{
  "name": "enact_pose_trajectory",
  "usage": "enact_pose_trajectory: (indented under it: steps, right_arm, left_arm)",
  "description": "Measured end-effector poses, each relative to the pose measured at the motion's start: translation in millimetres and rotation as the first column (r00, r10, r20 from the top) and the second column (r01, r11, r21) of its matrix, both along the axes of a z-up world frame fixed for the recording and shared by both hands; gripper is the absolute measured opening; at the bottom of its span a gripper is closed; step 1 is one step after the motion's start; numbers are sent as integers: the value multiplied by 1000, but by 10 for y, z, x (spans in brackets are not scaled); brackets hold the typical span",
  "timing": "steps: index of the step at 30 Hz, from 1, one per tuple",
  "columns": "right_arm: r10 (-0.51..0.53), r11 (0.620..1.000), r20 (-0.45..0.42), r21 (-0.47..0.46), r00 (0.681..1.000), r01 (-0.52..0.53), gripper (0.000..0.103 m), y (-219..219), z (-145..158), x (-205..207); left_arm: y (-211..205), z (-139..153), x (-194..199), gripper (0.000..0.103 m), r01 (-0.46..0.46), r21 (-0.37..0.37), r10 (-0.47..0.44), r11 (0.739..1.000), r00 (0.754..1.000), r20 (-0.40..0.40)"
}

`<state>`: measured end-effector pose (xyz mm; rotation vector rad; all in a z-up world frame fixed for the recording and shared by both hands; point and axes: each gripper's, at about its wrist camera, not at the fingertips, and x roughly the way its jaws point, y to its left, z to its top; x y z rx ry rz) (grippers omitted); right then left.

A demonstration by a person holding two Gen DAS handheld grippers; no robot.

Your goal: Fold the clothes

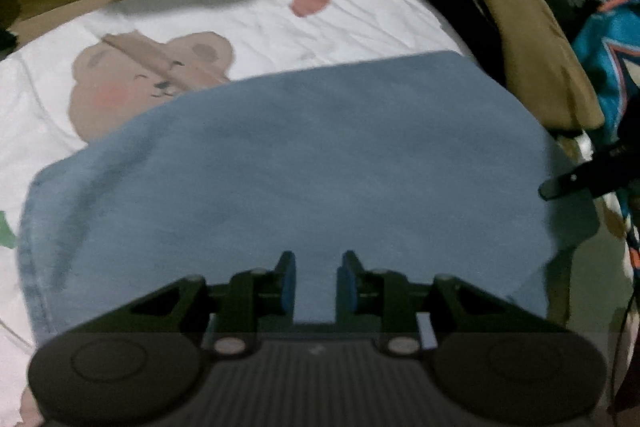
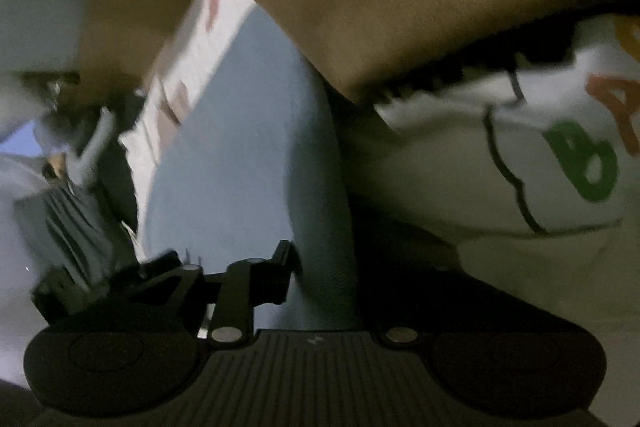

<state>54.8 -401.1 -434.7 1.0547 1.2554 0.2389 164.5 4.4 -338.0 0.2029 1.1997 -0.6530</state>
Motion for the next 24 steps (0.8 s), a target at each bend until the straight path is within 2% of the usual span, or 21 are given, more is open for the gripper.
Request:
enact_pose_trajectory:
  steps: [7, 10, 18, 21, 24]
  right_arm:
    - [3, 1000, -18, 8, 1000, -3, 27, 22, -145, -135]
    - [-4, 1000, -31, -5, 1000, 4, 14, 30, -104, -148]
    - [-19, 995, -30, -99, 999, 16, 10, 207, 223, -122]
    - [-22, 993, -23, -115, 1000, 19, 9, 237, 318, -110]
    - [-17, 991, -19, -130, 1000, 14, 9, 314, 364, -75]
  left_arm:
    - [-109, -80, -165, 22, 53, -41, -56, 998, 995, -77]
    - [-119, -107, -230, 21, 62, -40, -66, 997, 993, -101]
    - [-135, -164, -338, 20, 58, -41, -62, 997, 992, -108]
    - [-197, -272, -384, 15, 80, 5, -79, 997, 992, -97]
    - [-265, -379, -428, 14, 100, 44, -96, 994, 992, -80]
